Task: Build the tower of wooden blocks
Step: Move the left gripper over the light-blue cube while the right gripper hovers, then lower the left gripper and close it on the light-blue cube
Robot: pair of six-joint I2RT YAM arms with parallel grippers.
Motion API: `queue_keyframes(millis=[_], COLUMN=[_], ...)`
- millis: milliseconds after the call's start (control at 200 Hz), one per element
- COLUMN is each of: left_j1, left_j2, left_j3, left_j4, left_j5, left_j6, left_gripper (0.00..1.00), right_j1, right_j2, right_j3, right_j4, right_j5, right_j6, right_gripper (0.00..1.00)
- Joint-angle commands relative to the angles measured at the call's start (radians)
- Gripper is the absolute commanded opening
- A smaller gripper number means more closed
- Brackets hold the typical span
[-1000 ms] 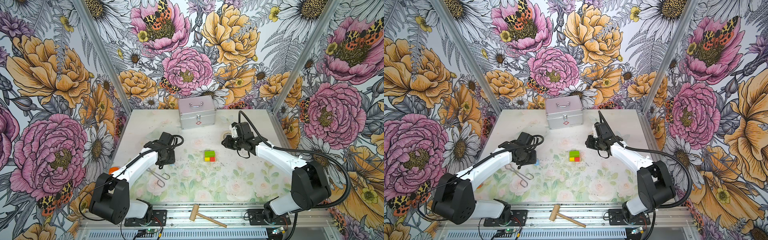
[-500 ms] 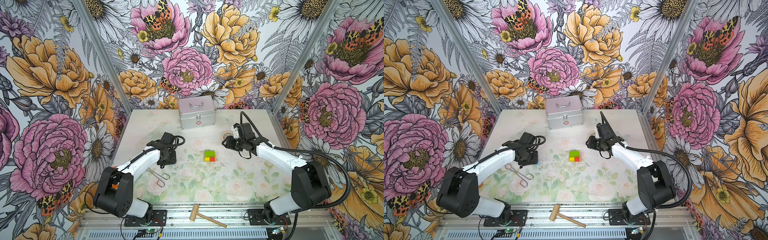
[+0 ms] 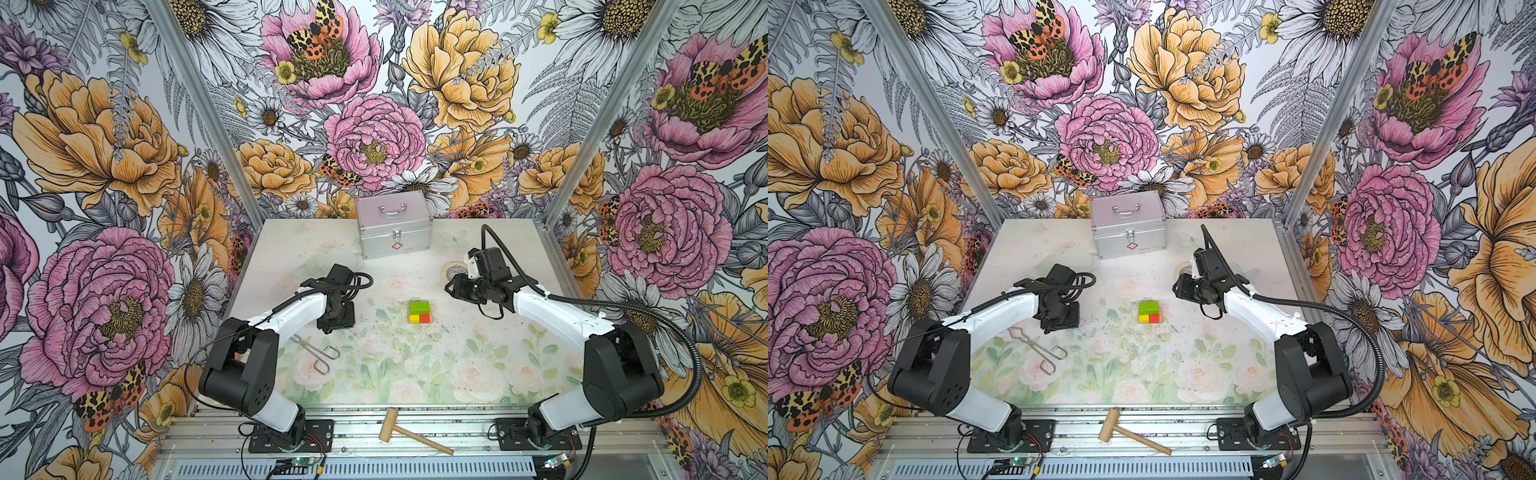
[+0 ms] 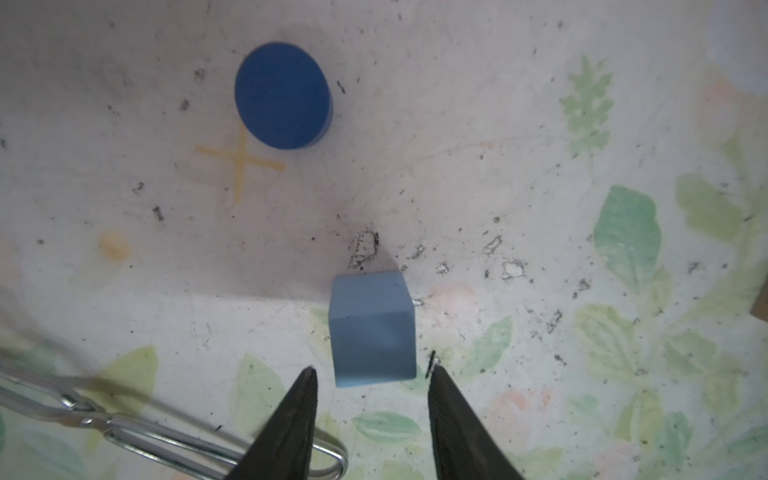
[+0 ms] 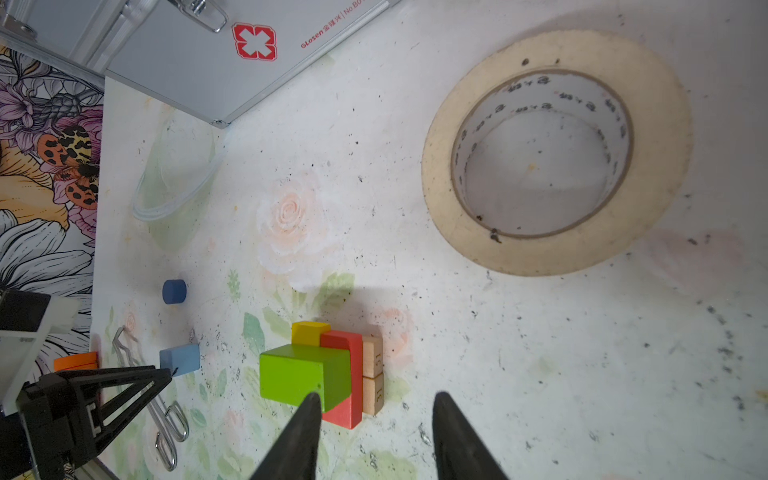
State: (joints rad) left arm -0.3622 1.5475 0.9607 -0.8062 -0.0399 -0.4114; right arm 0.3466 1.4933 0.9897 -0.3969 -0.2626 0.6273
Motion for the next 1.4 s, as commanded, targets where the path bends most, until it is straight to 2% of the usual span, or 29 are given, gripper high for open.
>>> queue_keyframes(millis=[0, 535, 1196, 1271, 1391], left_j1=[0.011, 0.014, 0.012, 0.01, -0.001], left_j2=[0.008, 0.061, 0.087, 0.081, 0.07], left_j3=[0.031, 0.047, 0.059, 0.063, 0.084], left_j4=[0.026, 0.025, 0.023, 0.02, 0.0], left_j5=[0.004, -0.015, -0.014, -0.013, -0.01], left_j6=[0.022, 0.029, 0.033, 0.034, 0.034], left_gripper=[0.46, 0.45, 0.3, 0.26, 0.11], right_j1=[-0.007, -0.013, -0.014, -0.014, -0.014], right_j2=[-0.038, -0.039, -0.039, -0.036, -0.037], right_j3=[-0.008, -0.014, -0.017, -0.015, -0.017], right_j4=[0.003, 0.004, 0.004, 0.005, 0.005], right_j5=[0.015, 0.013, 0.013, 0.011, 0.01], right_j6=[-0.006, -0.004, -0.001, -0.002, -0.004], right_gripper=[0.46, 0.46, 0.46, 0.46, 0.46])
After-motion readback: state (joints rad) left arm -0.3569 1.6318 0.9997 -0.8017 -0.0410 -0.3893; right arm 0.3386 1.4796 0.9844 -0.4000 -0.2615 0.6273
